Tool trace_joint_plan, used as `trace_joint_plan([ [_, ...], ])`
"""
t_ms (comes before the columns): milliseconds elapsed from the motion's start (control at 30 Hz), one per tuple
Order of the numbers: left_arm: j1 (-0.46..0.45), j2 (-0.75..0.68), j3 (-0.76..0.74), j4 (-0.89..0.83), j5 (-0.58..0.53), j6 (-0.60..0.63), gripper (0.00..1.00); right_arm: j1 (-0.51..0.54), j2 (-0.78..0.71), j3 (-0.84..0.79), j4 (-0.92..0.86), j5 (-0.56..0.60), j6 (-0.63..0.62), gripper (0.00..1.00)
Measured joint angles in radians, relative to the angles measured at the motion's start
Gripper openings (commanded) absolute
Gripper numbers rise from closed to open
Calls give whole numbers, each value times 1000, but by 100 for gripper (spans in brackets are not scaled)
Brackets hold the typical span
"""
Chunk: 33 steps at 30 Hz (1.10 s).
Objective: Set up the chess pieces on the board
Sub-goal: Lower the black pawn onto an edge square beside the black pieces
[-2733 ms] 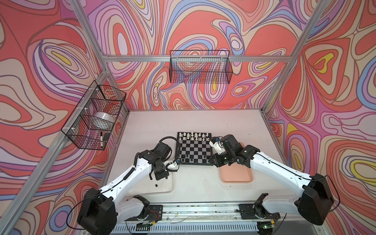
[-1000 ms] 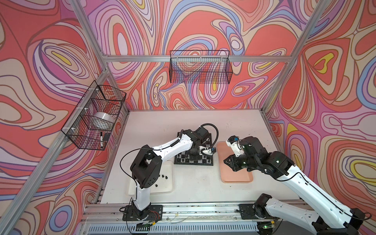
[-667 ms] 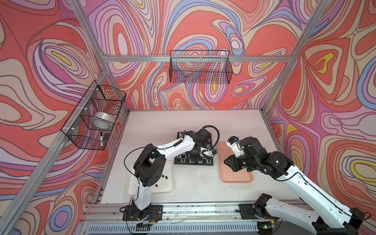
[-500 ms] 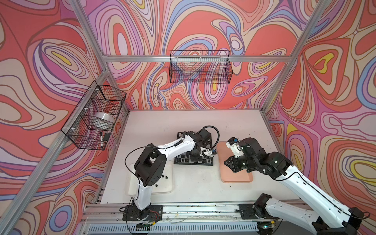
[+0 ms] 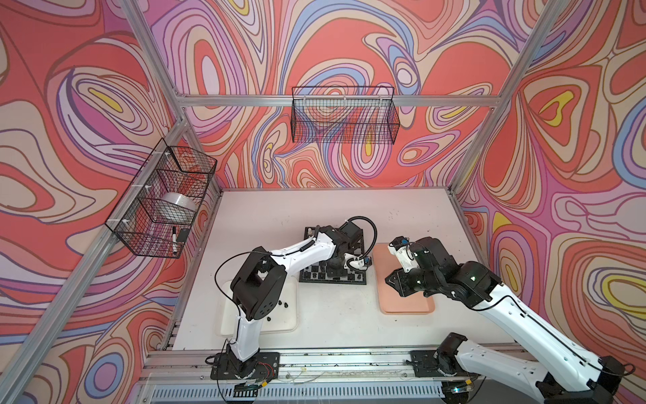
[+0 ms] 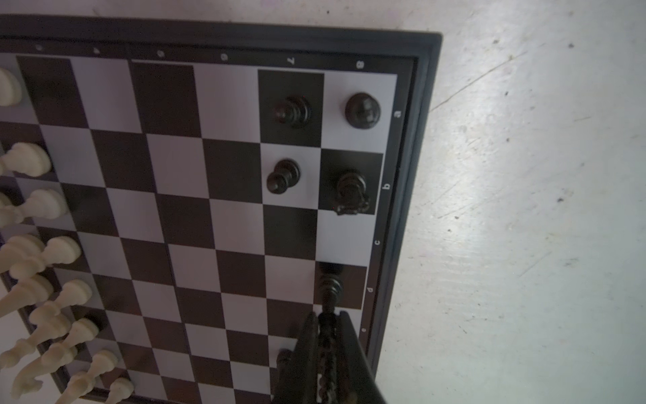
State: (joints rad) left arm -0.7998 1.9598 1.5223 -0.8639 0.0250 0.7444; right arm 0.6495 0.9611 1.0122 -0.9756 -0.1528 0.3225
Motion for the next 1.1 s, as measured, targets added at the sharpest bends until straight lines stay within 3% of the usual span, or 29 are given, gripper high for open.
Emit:
trace_joint_plan([
  [1100,0,21,0,-29,3,3,14,0,-48,11,-7,34,0,19],
])
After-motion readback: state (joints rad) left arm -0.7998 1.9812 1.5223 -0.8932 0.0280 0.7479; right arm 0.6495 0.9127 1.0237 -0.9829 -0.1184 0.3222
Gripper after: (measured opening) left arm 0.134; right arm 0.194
